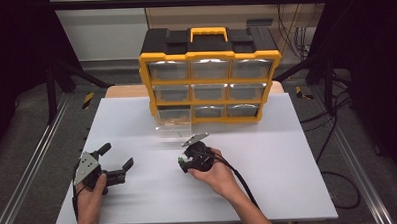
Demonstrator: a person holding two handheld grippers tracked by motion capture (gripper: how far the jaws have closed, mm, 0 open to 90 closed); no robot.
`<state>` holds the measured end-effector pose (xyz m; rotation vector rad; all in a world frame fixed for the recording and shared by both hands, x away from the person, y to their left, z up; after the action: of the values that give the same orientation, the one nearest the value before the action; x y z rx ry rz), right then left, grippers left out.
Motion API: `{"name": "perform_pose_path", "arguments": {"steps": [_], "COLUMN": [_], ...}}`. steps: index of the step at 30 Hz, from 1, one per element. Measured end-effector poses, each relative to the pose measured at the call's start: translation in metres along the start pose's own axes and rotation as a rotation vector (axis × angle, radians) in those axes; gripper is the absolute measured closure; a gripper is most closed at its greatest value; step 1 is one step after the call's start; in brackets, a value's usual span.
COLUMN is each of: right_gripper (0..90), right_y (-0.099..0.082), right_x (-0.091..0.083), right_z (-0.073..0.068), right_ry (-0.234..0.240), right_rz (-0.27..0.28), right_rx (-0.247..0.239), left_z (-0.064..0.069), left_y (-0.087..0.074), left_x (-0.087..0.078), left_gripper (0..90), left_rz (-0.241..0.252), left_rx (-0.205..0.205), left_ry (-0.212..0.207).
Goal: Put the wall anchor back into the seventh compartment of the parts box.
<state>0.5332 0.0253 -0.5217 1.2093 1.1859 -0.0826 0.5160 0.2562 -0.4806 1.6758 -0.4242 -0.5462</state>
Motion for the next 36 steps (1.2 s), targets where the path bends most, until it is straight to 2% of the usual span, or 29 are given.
{"name": "perform_pose_path", "arguments": {"steps": [7, 14, 21, 29, 36], "right_gripper": [62.3, 68.5, 70.4, 74.1, 74.9], "right_y": [0.001, 0.002, 0.004, 0.001, 0.0], "right_x": [0.001, 0.003, 0.004, 0.01, 0.015], "right_z": [-0.002, -0.002, -0.002, -0.003, -0.002], "right_ry": [0.017, 0.026, 0.034, 0.044, 0.028], "right_rz": [0.011, 0.023, 0.029, 0.016, 0.009], "right_rx": [-0.003, 0.016, 0.037, 0.035, 0.033], "left_z": [0.0, 0.0, 0.001, 0.002, 0.003], "left_y": [0.0, 0.0, -0.001, -0.001, -0.002], "left_x": [0.0, 0.0, 0.001, 0.002, 0.003], "left_gripper": [1.0, 1.0, 1.0, 1.0, 0.9], "left_rz": [-0.003, -0.003, -0.005, -0.009, -0.013], "left_rx": [0.004, 0.004, 0.005, 0.007, 0.012], "left_ry": [0.0, 0.001, -0.001, -0.002, -0.006]}}
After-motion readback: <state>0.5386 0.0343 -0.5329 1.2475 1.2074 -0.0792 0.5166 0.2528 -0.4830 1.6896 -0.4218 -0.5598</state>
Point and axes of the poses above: each handheld gripper's, and its own axes: x roughly forward along the jaws, y roughly out of its top, z roughly to its right, the point moved 9 cm from there along x, roughly forward along the jaws, and after that the axes turned 5 degrees about x, right-handed, at the moved point
